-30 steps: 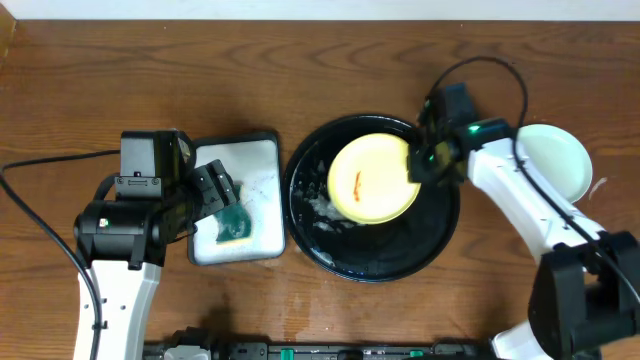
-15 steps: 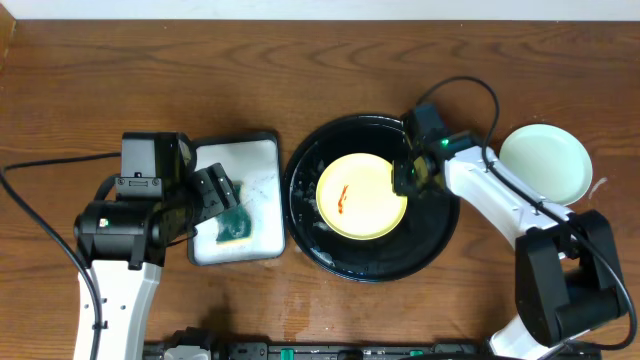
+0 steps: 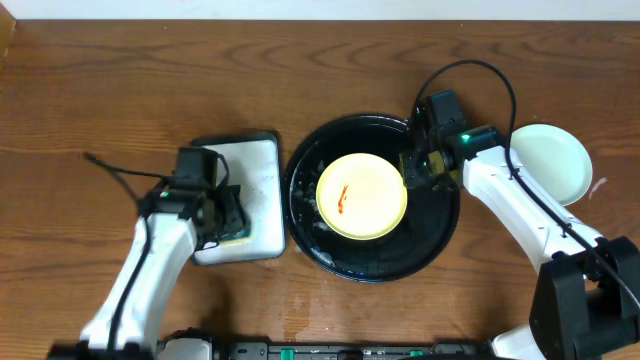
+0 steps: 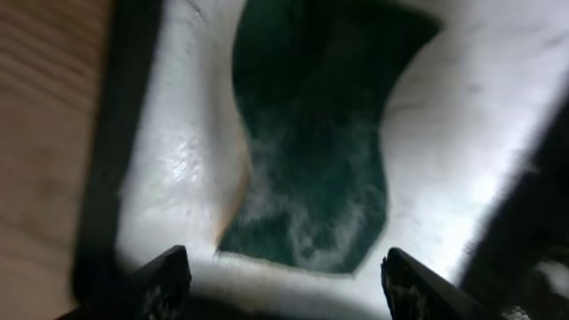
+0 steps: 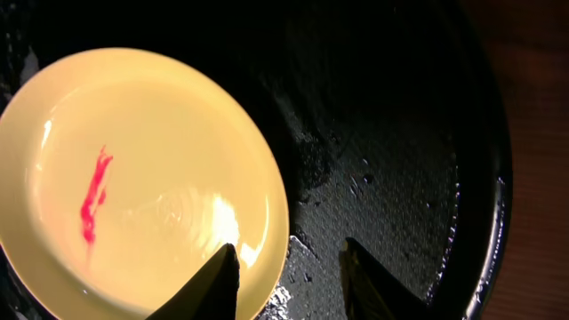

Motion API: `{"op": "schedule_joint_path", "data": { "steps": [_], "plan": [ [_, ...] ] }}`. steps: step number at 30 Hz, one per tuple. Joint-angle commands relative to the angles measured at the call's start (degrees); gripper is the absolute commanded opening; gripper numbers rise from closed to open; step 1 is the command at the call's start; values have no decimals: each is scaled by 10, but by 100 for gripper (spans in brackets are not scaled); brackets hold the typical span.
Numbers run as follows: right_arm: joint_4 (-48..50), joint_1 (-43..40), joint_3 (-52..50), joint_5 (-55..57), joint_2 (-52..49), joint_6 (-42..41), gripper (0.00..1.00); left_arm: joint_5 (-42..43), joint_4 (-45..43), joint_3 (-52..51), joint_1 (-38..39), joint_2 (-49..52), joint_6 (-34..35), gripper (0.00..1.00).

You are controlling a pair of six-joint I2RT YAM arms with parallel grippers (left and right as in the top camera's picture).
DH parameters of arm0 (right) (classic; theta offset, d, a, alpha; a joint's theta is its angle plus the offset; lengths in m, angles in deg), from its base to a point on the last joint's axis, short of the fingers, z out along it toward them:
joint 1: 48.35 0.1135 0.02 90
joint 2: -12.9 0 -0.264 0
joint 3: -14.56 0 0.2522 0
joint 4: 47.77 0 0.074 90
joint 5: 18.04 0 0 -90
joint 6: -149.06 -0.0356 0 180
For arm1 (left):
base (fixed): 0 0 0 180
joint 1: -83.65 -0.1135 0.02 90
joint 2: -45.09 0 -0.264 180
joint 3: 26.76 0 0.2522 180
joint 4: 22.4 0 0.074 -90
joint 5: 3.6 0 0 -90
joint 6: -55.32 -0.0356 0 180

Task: Clean dirty plates on tray and stack at the side
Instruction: 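Grasp the green sponge in the basin with left gripper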

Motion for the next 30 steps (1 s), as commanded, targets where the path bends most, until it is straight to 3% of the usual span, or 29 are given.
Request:
{"op": "schedule_joint_path", "data": {
  "steps": [1, 4, 6, 8, 10, 17, 26, 30],
  "plan": [
    [-1, -1, 10, -5, 5, 10, 36, -1, -22, -3, 2, 69, 5, 68],
    [-2, -1, 10, -7, 5, 10, 36, 14, -47, -3, 2, 132, 3, 59],
    [-3, -1, 10, -7, 5, 10, 36, 47, -66, -3, 2, 169, -12, 44],
    [-5, -1, 10, -7, 5, 10, 36, 60, -77, -3, 2, 195, -17, 22],
    [-8, -1, 10, -7, 5, 10, 36, 61, -78, -3, 2, 206, -17, 9],
    [-17, -1, 10, -6, 5, 10, 37, 61, -61, 9, 2, 168, -17, 8],
    [-13, 5, 2, -6, 3, 10, 41, 62, -6, 50, 2, 39, -20, 8],
    [5, 2, -12, -3, -6, 11, 40, 89, 6, 63, 4, -3, -56, 7]
  ]
}}
